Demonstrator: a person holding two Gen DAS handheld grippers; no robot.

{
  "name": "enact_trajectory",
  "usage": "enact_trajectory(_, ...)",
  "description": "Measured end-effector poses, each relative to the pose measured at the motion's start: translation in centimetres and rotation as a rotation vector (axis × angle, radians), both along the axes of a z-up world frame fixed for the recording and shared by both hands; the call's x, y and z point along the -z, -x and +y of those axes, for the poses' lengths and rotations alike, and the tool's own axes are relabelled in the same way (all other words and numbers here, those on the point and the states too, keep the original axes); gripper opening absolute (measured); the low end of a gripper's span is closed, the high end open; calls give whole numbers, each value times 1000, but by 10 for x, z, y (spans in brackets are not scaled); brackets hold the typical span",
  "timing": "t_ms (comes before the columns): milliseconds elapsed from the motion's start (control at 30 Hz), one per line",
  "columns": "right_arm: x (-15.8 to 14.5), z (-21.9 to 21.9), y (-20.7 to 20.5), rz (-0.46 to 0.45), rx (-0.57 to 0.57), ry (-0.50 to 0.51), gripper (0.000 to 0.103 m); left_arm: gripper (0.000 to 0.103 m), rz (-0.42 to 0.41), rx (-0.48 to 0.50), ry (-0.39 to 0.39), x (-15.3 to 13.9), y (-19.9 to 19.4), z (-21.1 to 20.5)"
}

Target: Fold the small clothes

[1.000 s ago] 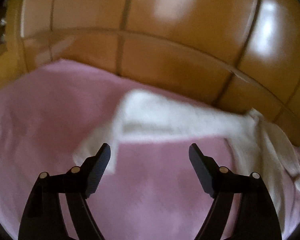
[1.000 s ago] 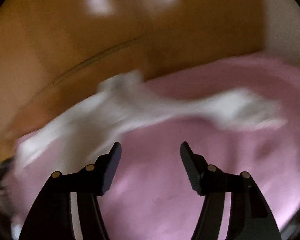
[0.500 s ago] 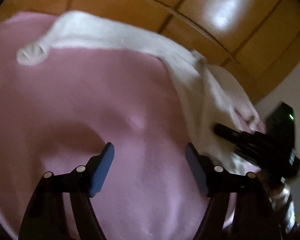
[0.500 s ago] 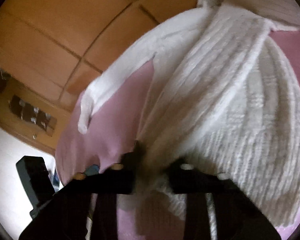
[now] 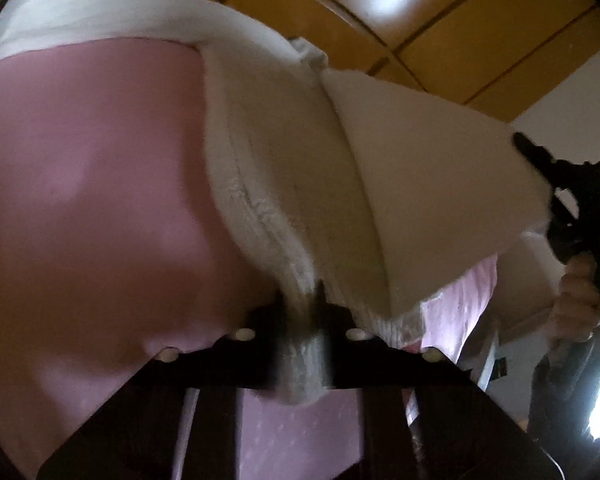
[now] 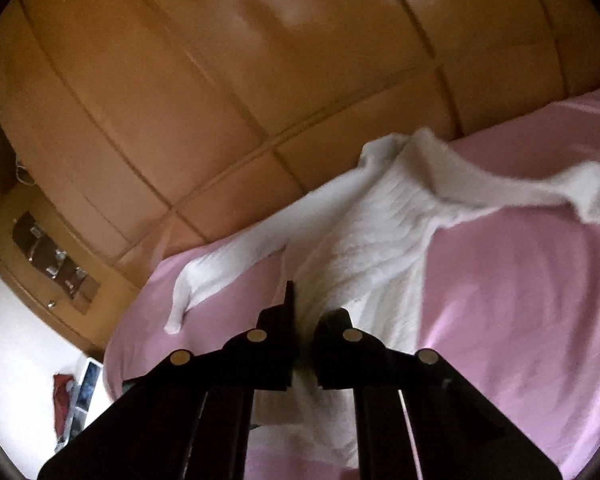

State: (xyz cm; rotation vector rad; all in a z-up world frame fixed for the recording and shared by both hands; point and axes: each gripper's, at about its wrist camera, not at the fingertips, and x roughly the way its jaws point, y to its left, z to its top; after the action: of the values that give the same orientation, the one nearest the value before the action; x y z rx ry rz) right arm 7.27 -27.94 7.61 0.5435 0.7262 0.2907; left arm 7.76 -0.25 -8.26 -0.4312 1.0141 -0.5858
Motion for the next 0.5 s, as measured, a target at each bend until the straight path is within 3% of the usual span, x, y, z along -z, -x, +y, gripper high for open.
enact_trajectory(133, -25, -14, 8, -44, 28, 32, 6, 8, -73, -39, 19, -34, 1, 27)
enact_trajectory(333, -70, -45, 47, -147, 69, 34, 6, 6, -223, -92, 40, -115, 32, 114)
enact_trajectory(400, -67, -51, 62, -145, 64, 33, 6, 6, -232, -113, 34, -129, 47, 140)
enact_trajectory(500, -40, -54, 94, -78, 44, 58, 6, 6, -191, -131, -3, -124, 69, 163)
